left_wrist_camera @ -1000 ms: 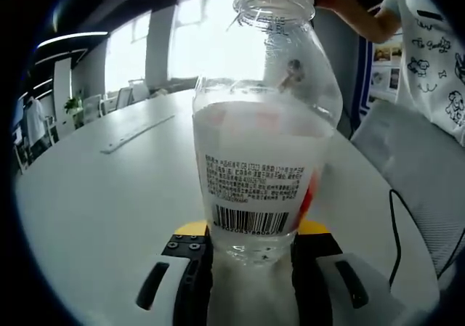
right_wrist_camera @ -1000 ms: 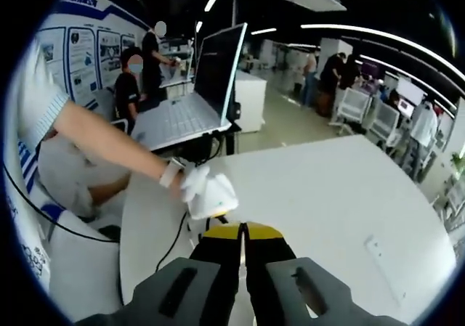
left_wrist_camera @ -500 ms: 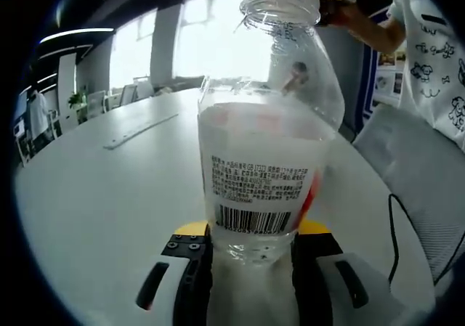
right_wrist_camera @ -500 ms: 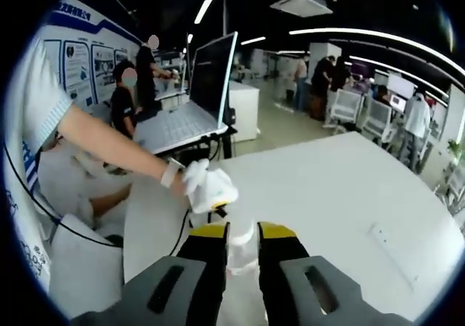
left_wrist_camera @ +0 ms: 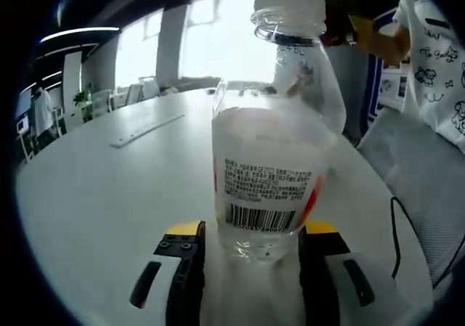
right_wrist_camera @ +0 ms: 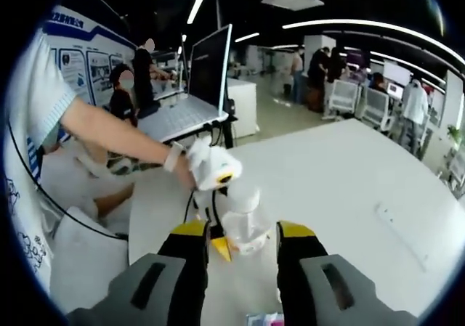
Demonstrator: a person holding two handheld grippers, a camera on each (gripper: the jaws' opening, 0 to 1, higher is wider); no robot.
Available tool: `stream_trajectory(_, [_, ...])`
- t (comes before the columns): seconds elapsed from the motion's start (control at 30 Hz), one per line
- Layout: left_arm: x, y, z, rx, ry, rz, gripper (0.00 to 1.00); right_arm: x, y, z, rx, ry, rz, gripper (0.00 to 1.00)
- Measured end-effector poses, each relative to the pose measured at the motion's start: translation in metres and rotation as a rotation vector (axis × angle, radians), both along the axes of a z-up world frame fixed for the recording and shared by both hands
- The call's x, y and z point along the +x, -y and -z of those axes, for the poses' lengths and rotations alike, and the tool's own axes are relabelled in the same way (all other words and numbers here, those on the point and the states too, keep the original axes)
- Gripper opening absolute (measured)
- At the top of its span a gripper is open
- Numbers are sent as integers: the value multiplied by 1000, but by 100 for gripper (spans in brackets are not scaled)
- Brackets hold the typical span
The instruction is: Arrange the tabletop items into an orderly group along one side of the table until the central work area is clear of visible clutter.
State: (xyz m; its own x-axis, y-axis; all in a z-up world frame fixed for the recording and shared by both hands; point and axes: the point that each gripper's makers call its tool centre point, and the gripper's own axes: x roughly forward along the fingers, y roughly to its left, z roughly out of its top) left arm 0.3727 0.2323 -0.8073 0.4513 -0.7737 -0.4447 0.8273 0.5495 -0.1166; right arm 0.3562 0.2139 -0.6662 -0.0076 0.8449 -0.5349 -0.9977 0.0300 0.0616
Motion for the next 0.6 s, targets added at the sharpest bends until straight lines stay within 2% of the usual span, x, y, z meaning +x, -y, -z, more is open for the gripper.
stream_trajectory(0.07, [-1, -2, -1, 2, -5, -5, 48, 0, 2, 2, 3, -25, 16, 34])
stream_trajectory(0.6, [-13, -10, -22, 9, 18, -80, 59, -10, 24, 17, 32, -55, 28, 40])
